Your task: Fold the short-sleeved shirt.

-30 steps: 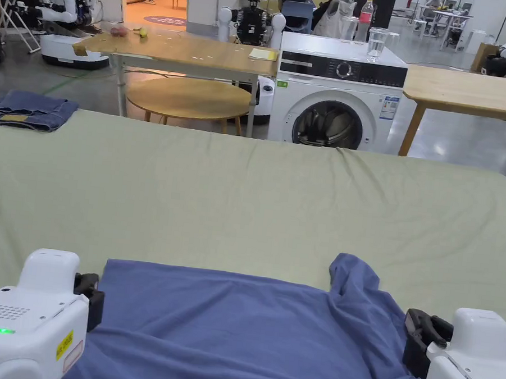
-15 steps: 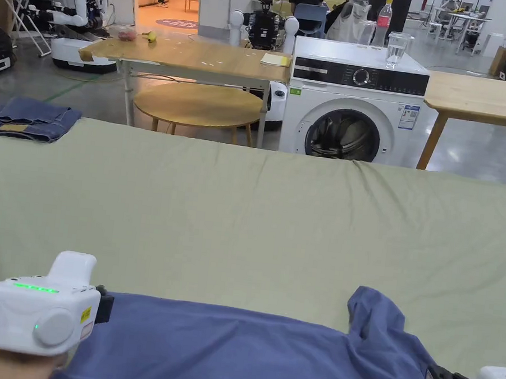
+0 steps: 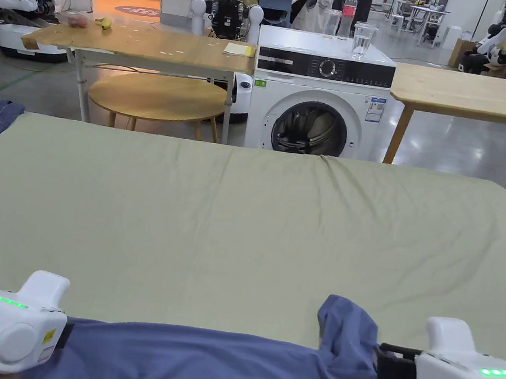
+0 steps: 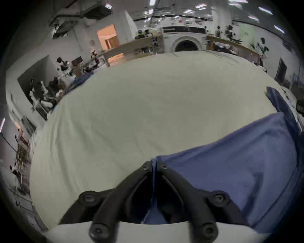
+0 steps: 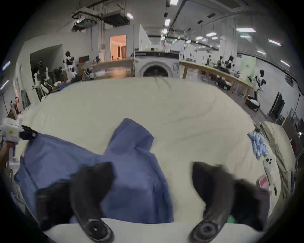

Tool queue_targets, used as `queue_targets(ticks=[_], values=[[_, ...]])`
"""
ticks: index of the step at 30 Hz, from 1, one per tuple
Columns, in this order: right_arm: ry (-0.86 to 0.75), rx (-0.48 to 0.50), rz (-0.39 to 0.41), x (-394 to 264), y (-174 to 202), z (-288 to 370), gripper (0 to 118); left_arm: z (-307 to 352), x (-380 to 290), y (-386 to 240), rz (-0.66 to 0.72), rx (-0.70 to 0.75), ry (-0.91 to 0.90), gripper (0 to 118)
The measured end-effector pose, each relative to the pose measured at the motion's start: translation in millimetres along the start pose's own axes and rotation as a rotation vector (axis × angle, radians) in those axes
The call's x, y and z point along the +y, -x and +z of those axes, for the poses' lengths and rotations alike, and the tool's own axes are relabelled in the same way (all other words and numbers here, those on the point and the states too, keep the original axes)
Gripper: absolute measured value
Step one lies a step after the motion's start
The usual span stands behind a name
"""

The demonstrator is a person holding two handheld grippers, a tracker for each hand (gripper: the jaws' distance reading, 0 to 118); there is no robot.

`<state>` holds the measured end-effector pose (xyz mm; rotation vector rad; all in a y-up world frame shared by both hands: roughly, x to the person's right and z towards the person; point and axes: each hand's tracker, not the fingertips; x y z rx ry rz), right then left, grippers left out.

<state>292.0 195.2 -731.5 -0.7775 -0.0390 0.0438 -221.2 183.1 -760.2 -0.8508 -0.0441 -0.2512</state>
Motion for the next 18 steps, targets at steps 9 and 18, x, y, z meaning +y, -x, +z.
queue_targets(ticks=[9, 18], values=[[0.145, -0.03, 0.015, -11.6, -9.3, -53.4, 4, 24.5, -3.7, 3.5, 0.061, -0.034, -0.025, 0], [-0.002, 0.038, 0.024, -12.8, -14.2, 36.6, 0, 75.6, -18.2, 11.8, 0.106, -0.053, -0.107, 0]])
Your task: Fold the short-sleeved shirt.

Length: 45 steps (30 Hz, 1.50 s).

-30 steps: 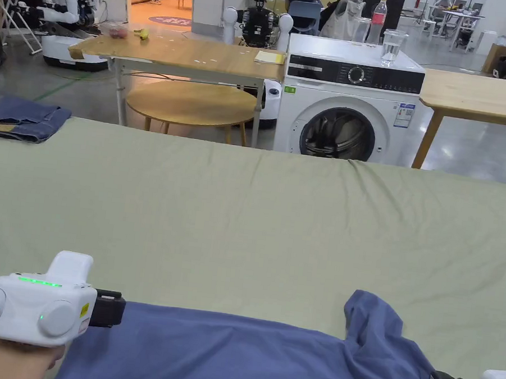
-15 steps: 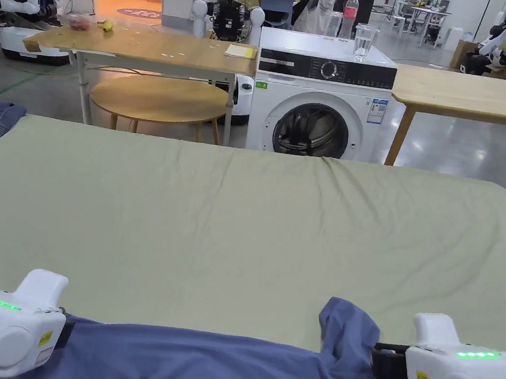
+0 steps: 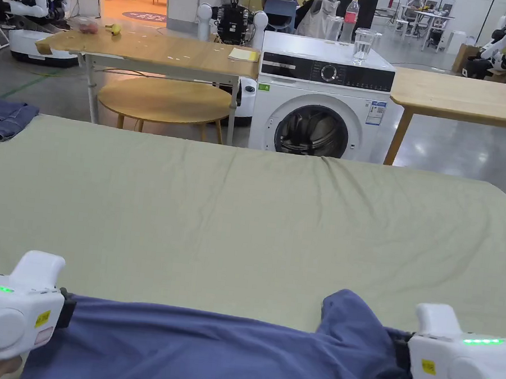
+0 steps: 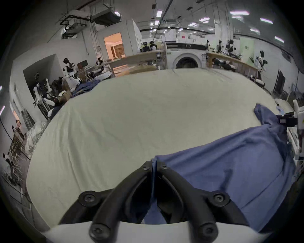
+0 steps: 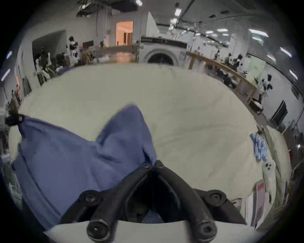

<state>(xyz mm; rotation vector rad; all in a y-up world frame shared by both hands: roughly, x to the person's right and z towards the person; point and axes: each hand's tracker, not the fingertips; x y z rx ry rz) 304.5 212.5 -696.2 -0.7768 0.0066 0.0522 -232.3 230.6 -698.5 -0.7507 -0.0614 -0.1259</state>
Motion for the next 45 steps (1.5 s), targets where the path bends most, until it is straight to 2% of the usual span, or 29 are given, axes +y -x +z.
queue_targets(ticks=[4, 7, 10, 13, 17, 21, 22, 23, 25, 26, 28, 29, 32, 34, 35, 36, 38, 39, 41, 45], values=[[-0.155, 0.016, -0.02, -1.3, -11.6, 81.8, 0, 59.9, -9.0, 9.3, 0.021, -0.01, -0.112, 0], [-0.239, 0.022, 0.006, -18.9, -14.0, 138.4, 0, 107.5, -27.9, 20.6, 0.038, -0.025, -0.179, 0], [-0.258, 0.028, -0.007, -53.9, -15.5, 175.5, 0, 141.6, -57.7, 33.4, 0.061, -0.059, -0.193, 0], [-0.236, 0.03, -0.035, -99.5, -14.4, 189.1, 0, 148.7, -101.9, 46.2, 0.072, -0.089, -0.117, 0], [-0.096, 0.013, -0.057, -162.6, -7.5, 167.1, 0, 130.1, -160.5, 44.7, 0.052, -0.078, 0.042, 0], [-0.078, 0.006, -0.102, -178.0, -3.8, 157.0, 0, 124.3, -174.5, 36.5, 0.073, -0.035, 0.025, 0], [-0.086, 0.014, -0.105, -173.8, -1.2, 162.1, 2, 128.6, -171.4, 35.7, 0.095, -0.019, -0.016, 7], [-0.089, 0.024, -0.099, -165.6, 1.6, 170.7, 23, 136.2, -163.9, 33.3, 0.119, -0.021, -0.047, 34], [-0.15, 0.003, -0.046, -149.4, 15.8, 184.1, 75, 151.5, -145.7, 22.5, 0.109, 0.01, -0.135, 91], [-0.186, 0.006, -0.019, -138.8, 24.5, 189.4, 75, 157.1, -132.6, 13.4, 0.09, 0.001, -0.185, 91], [-0.274, 0.016, -0.006, -116.5, 42.3, 200.6, 95, 165.7, -106.3, -8.9, 0.057, -0.017, -0.256, 108], [-0.325, 0.03, -0.007, -104.7, 53.8, 205.2, 100, 168.5, -92.3, -21.0, 0.044, -0.019, -0.29, 111], [-0.45, 0.048, -0.017, -79.1, 83.6, 212.5, 100, 165.4, -61.9, -48.0, 0.025, -0.004, -0.364, 111], [-0.507, 0.006, 0.002, -69.6, 101.6, 212.6, 100, 165.6, -52.9, -66.5, 0.016, -0.012, -0.393, 111], [-0.533, 0.001, 0.02, -68.5, 108.2, 212.6, 93, 165.1, -50.9, -71.1, 0.015, -0.016, -0.402, 102], [-0.559, 0.009, 0.033, -68.3, 112.6, 213.6, 71, 165.7, -50.2, -74.3, 0.012, -0.011, -0.416, 78], [-0.569, -0.008, 0.036, -66.9, 121.6, 212.4, 0, 160.1, -53.0, -73.6, -0.003, 0.009, -0.429, 1], [-0.579, -0.018, 0.038, -70.2, 122.4, 212.7, 0, 161.4, -55.2, -71.9, 0.004, 0.018, -0.439, 0], [-0.57, 0.034, 0.04, -69.1, 122.5, 213.7, 0, 162.6, -59.0, -59.6, 0.058, -0.053, -0.412, 0], [-0.567, 0.024, 0.058, -72.6, 124.5, 211.6, 0, 156.4, -83.9, -15.6, 0.145, -0.037, -0.335, 0]])
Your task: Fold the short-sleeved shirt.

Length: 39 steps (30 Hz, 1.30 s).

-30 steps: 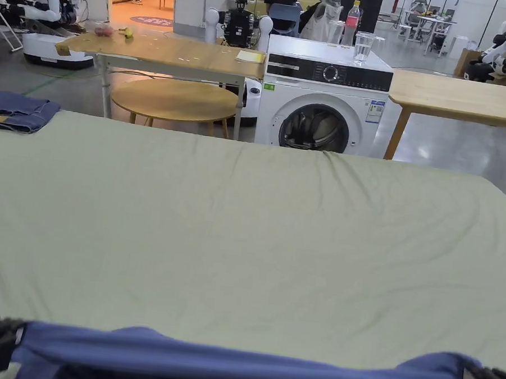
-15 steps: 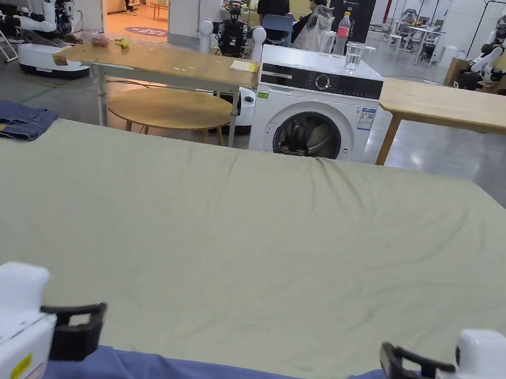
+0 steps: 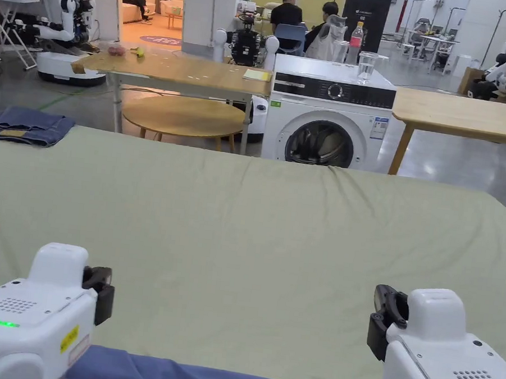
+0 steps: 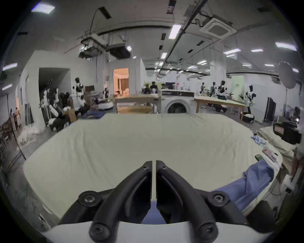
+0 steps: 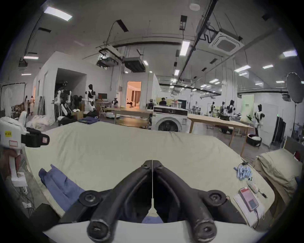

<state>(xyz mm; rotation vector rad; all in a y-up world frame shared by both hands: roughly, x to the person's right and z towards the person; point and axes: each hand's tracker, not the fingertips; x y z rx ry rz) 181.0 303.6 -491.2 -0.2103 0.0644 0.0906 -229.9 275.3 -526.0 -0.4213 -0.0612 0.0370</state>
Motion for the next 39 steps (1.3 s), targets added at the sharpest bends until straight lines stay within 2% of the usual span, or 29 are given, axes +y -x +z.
queue_targets(ticks=[2, 3, 4, 5, 6, 7, 9, 12, 15, 16, 18, 21, 22, 23, 25, 26, 28, 31, 33, 36, 39], values=[[0.011, 0.008, -0.01, -4.6, -0.9, -1.4, 0, -3.5, -20.9, 37.8, 0.085, 0.037, 0.07, 2], [0.02, 0.011, -0.017, -6.8, -1.0, -2.5, 0, -4.0, -34.2, 60.6, 0.162, 0.035, 0.103, 15], [0.025, 0.011, -0.021, -8.6, -0.6, -3.5, 0, -1.4, -45.8, 80.6, 0.23, 0.014, 0.132, 39], [0.029, 0.011, -0.021, -10.2, 0.1, -4.6, 0, 1.7, -55.8, 94.8, 0.28, -0.008, 0.15, 91], [0.037, 0.013, -0.019, -11.7, 1.8, -5.3, 0, 5.2, -69.2, 109.3, 0.32, -0.028, 0.187, 116], [0.046, 0.017, -0.017, -12.8, 3.0, -6.7, 0, 9.4, -80.6, 118.0, 0.341, -0.037, 0.192, 118], [0.055, 0.024, -0.014, -15.0, 6.3, -8.6, 0, 21.1, -95.6, 128.9, 0.412, -0.063, 0.193, 118], [0.071, 0.033, -0.005, -17.4, 11.9, -11.8, 0, 11.5, -122.4, 156.6, 0.691, -0.149, 0.217, 118], [0.078, 0.042, -0.007, -18.9, 16.2, -12.7, 0, -15.8, -152.1, 158.7, 0.996, -0.359, 0.287, 118], [0.077, 0.043, -0.008, -19.2, 16.9, -12.6, 0, -26.2, -166.1, 154.9, 1.108, -0.464, 0.25, 118], [0.08, 0.048, -0.012, -19.4, 18.2, -11.9, 0, -37.1, -168.1, 143.1, 1.183, -0.507, 0.153, 118], [0.081, 0.046, -0.017, -20.1, 18.1, -11.3, 0, -71.6, -164.4, 133.0, 1.241, -0.611, 0.234, 117], [0.084, 0.046, -0.019, -20.5, 17.9, -11.5, 0, -79.8, -163.2, 123.3, 1.23, -0.613, 0.273, 109], [0.087, 0.045, -0.02, -21.3, 17.2, -11.8, 0, -80.5, -154.8, 112.5, 1.191, -0.578, 0.297, 83], [0.093, 0.041, -0.021, -23.5, 15.2, -12.1, 0, -87.5, -152.1, 101.4, 1.088, -0.402, 0.345, 21], [0.097, 0.04, -0.022, -24.7, 14.0, -12.6, 0, -88.1, -155.4, 99.7, 1.075, -0.36, 0.337, 10], [0.104, 0.036, -0.02, -26.5, 11.5, -12.0, 0, -81.2, -152.0, 100.9, 1.093, -0.389, 0.278, 7], [0.108, 0.032, -0.02, -27.8, 7.9, -10.7, 0, -64.7, -126.0, 113.1, 0.874, -0.258, 0.213, 4], [0.113, 0.029, -0.02, -28.7, 6.1, -11.6, 0, -55.5, -110.4, 123.3, 0.777, -0.184, 0.177, 3], [0.118, 0.029, -0.019, -29.0, 5.2, -12.4, 0, -44.2, -83.1, 128.2, 0.511, -0.043, 0.173, 3], [0.112, 0.034, -0.016, -27.0, 5.7, -10.3, 0, -27.3, -56.4, 106.8, 0.29, -0.016, 0.132, 3]])
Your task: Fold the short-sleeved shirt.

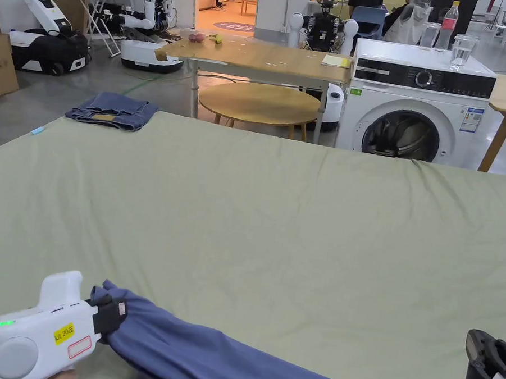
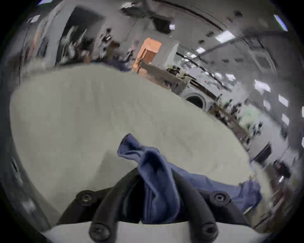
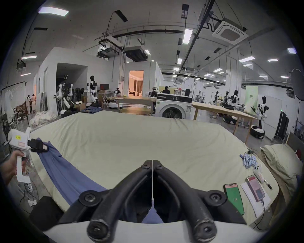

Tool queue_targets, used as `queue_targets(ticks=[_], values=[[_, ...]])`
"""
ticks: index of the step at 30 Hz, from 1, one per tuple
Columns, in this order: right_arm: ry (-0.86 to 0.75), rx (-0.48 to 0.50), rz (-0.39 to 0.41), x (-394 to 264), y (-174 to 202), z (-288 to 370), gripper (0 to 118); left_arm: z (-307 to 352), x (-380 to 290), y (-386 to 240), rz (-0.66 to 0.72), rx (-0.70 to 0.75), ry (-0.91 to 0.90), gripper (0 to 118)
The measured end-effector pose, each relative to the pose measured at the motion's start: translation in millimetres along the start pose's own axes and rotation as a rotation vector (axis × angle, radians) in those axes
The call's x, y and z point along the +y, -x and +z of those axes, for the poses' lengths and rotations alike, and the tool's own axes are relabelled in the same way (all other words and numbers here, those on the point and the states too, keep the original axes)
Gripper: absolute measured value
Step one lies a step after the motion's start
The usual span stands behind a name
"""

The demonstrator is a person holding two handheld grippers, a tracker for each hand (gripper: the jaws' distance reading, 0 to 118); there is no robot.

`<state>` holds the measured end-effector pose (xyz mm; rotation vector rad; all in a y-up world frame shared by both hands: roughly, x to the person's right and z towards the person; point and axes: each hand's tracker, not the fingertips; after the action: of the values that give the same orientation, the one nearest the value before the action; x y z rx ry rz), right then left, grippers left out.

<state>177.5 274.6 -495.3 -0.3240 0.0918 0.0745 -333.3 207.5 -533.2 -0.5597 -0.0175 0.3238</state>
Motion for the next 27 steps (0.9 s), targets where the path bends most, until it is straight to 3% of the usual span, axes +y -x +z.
queue_targets(ticks=[5, 8, 13, 17, 18, 19, 20, 21, 24, 27], values=[[-0.012, 0.008, -0.004, 0.7, -0.3, 3.7, 0, 19.2, -7.1, -102.0, -0.447, -0.028, -0.054, 3], [-0.014, 0.01, -0.009, -2.0, -0.9, 6.8, 0, 10.9, -31.1, -158.5, -0.587, -0.106, -0.016, 3], [-0.013, 0.015, -0.025, -8.4, -6.1, 12.1, 0, -28.8, -83.9, -214.8, -0.645, -0.189, 0.133, 3], [-0.009, 0.019, -0.042, -11.4, -14.1, 16.3, 0, -49.4, -103.0, -215.6, -0.592, -0.151, 0.203, 4], [-0.011, 0.022, -0.047, -11.8, -16.1, 17.5, 0, -49.0, -101.2, -212.0, -0.553, -0.162, 0.219, 15], [-0.012, 0.023, -0.049, -12.1, -17.7, 18.4, 0, -43.0, -98.1, -209.1, -0.518, -0.2, 0.217, 38], [-0.013, 0.024, -0.05, -12.0, -19.2, 19.0, 0, -35.1, -92.1, -209.4, -0.503, -0.234, 0.21, 81], [-0.013, 0.026, -0.053, -11.8, -20.8, 19.3, 0, -26.4, -87.4, -210.0, -0.512, -0.249, 0.201, 96], [-0.016, 0.03, -0.068, -11.0, -23.7, 21.3, 0, 4.5, -64.4, -201.3, -0.433, -0.28, 0.102, 94], [-0.017, 0.035, -0.078, -11.1, -24.8, 24.0, 0, 13.7, -40.2, -177.0, -0.262, -0.292, 0.084, 94]])
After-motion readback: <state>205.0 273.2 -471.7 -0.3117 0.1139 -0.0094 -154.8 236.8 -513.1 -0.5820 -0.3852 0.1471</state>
